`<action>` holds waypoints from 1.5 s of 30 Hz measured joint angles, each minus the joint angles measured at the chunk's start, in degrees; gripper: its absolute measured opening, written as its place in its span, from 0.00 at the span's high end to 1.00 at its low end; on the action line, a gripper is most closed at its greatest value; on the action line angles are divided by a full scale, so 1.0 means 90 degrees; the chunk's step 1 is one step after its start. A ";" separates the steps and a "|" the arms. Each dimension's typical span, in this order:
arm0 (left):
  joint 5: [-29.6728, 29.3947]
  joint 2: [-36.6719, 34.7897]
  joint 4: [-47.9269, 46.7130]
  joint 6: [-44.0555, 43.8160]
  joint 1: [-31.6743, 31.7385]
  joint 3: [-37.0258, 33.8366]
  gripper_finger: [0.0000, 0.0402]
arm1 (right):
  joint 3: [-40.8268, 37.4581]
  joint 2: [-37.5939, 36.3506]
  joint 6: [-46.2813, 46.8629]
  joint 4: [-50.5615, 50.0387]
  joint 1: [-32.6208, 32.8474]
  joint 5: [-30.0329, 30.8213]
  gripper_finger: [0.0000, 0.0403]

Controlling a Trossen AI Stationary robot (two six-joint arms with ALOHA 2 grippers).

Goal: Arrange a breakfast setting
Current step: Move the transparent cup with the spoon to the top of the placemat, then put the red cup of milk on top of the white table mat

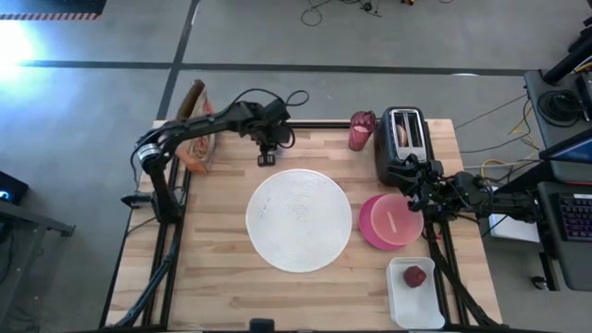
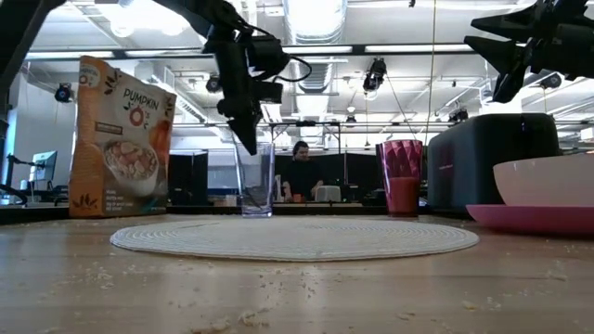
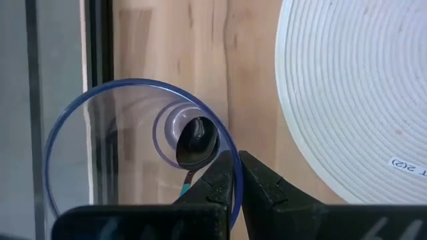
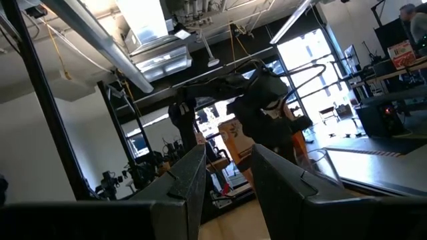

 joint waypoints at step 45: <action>0.0875 -0.0510 -0.0531 0.0257 -0.0014 0.0242 0.73 | 0.0001 0.0000 0.0000 0.0000 0.0000 0.0000 0.72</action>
